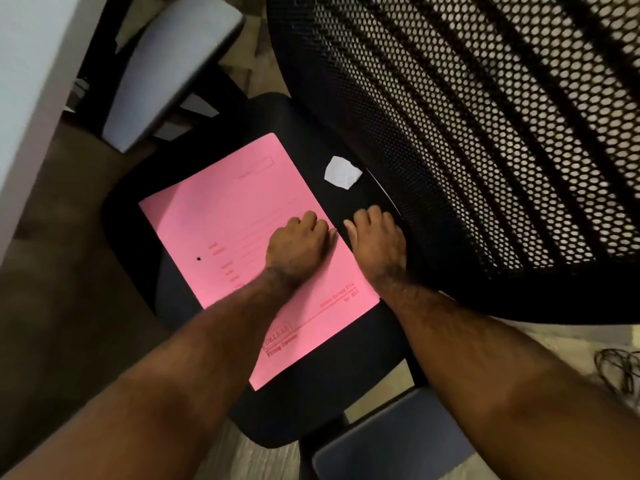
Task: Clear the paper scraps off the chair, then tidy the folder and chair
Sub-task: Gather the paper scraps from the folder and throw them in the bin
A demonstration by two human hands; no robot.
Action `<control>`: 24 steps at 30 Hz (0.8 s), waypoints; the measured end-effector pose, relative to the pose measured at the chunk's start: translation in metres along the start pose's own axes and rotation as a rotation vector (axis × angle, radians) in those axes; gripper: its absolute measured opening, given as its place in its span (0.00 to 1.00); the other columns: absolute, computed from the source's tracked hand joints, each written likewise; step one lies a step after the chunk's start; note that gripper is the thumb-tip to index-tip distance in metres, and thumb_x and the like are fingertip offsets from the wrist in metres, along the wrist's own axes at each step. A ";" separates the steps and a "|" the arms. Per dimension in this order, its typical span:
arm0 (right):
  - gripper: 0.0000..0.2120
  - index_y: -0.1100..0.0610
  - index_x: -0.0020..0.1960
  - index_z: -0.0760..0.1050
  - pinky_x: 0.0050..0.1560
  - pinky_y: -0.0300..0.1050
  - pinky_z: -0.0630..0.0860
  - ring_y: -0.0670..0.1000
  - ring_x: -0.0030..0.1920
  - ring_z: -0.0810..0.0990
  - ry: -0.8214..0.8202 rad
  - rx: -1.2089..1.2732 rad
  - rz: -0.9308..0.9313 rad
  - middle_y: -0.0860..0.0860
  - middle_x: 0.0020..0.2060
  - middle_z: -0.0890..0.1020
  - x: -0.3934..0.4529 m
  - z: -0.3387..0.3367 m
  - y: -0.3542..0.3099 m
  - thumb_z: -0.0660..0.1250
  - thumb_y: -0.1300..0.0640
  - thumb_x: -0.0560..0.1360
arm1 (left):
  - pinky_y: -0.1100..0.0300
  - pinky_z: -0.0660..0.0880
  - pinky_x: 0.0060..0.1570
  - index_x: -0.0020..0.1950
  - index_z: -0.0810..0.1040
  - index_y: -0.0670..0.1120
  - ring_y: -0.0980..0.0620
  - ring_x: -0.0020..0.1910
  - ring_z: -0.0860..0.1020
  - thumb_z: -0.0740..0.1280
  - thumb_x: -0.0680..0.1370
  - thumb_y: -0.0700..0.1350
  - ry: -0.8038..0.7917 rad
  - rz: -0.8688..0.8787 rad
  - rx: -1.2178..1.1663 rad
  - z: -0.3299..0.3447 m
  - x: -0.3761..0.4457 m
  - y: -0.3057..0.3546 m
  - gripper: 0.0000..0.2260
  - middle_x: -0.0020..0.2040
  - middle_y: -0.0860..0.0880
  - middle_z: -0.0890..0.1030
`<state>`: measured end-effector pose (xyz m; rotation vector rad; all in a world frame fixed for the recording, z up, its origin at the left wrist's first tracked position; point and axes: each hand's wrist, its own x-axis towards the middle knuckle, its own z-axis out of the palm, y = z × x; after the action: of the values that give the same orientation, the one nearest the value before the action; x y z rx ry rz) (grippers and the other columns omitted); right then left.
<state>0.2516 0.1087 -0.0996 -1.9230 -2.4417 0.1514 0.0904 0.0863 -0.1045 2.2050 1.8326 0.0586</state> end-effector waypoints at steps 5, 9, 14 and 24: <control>0.15 0.59 0.49 0.73 0.31 0.48 0.69 0.56 0.39 0.75 -0.024 0.035 0.004 0.57 0.43 0.76 0.005 -0.002 0.001 0.55 0.49 0.82 | 0.56 0.69 0.35 0.53 0.74 0.45 0.48 0.35 0.75 0.54 0.81 0.62 0.021 -0.138 -0.158 -0.019 0.029 0.004 0.21 0.41 0.47 0.78; 0.14 0.59 0.49 0.73 0.31 0.49 0.68 0.56 0.38 0.77 -0.044 0.083 0.003 0.57 0.42 0.77 0.008 0.000 0.001 0.56 0.50 0.82 | 0.52 0.68 0.37 0.75 0.59 0.49 0.38 0.47 0.80 0.60 0.76 0.67 -0.027 -0.245 -0.178 -0.034 0.084 0.013 0.34 0.51 0.41 0.82; 0.14 0.58 0.54 0.73 0.37 0.53 0.76 0.60 0.43 0.80 -0.143 0.150 0.187 0.57 0.47 0.80 0.021 -0.001 -0.007 0.56 0.49 0.81 | 0.51 0.67 0.38 0.69 0.64 0.50 0.40 0.50 0.80 0.58 0.78 0.63 -0.127 -0.234 -0.047 -0.034 0.119 0.019 0.25 0.53 0.43 0.81; 0.10 0.57 0.53 0.70 0.39 0.52 0.80 0.59 0.44 0.82 -0.110 0.399 0.517 0.59 0.44 0.82 0.011 -0.007 -0.018 0.59 0.49 0.81 | 0.47 0.74 0.48 0.58 0.76 0.42 0.37 0.52 0.79 0.60 0.80 0.41 -0.081 -0.204 -0.212 -0.049 0.074 0.003 0.10 0.57 0.40 0.77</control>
<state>0.2326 0.1153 -0.0913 -2.3263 -1.7246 0.7083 0.0983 0.1662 -0.0675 1.8448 1.9007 0.1154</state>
